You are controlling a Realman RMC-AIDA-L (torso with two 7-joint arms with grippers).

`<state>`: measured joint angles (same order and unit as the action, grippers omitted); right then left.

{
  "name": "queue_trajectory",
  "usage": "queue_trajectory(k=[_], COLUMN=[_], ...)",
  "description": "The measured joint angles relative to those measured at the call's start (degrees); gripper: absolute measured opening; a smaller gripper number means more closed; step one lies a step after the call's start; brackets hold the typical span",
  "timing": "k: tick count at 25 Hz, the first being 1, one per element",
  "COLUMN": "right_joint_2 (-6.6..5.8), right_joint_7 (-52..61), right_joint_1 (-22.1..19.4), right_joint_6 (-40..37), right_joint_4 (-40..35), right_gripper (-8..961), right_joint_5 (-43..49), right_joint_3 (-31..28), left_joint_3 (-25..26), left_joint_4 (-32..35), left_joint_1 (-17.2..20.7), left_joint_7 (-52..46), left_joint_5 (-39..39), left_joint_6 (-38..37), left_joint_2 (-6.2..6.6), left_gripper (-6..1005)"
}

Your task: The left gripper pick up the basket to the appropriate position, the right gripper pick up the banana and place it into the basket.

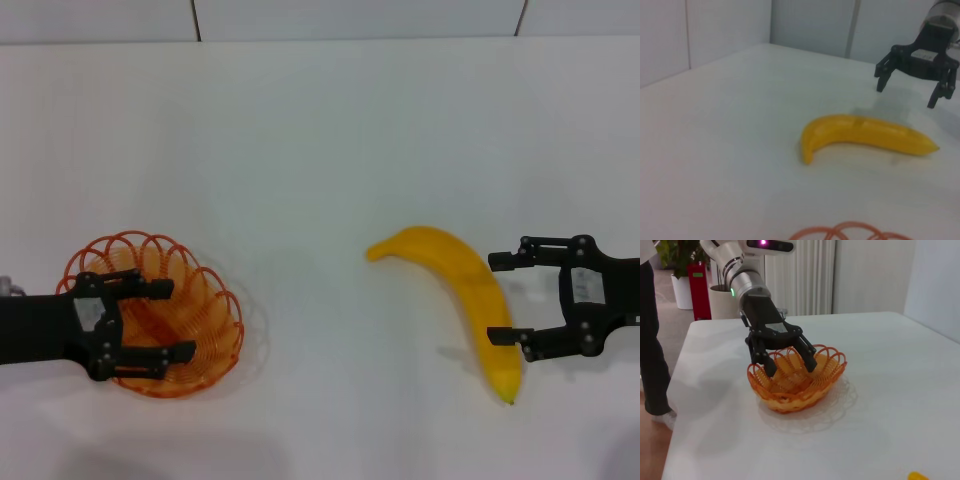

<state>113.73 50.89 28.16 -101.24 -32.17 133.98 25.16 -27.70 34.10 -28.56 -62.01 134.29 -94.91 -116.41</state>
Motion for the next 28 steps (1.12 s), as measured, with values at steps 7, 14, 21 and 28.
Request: queue_trajectory(k=[7,14,21,28], right_joint_2=[0.76,1.16,1.00,0.97], right_joint_7=[0.00,-0.02,0.00,0.15], right_joint_1=[1.42,3.27,2.91,3.23], right_joint_6=[0.00,1.84,2.12,2.19], right_joint_4=[0.20,2.52,2.81,2.82], right_gripper=[834,833,833,832], right_joint_5=[0.18,0.44,0.48,0.48], right_joint_3=[0.33,0.92,0.89,1.03], left_joint_3=[-0.47,-0.45,0.84,0.78], left_joint_4=[-0.65,-0.71,6.35,25.99], left_joint_1=[-1.50,-1.93,-1.46,-5.27], left_joint_7=[0.23,0.16,-7.05,-38.73], left_joint_5=[-0.02,-0.08,-3.13,-1.28], left_joint_6=[-0.11,-0.11,-4.78,-6.83], left_joint_2=[-0.19,-0.21,0.10,3.35], left_gripper=[880,879,879,879])
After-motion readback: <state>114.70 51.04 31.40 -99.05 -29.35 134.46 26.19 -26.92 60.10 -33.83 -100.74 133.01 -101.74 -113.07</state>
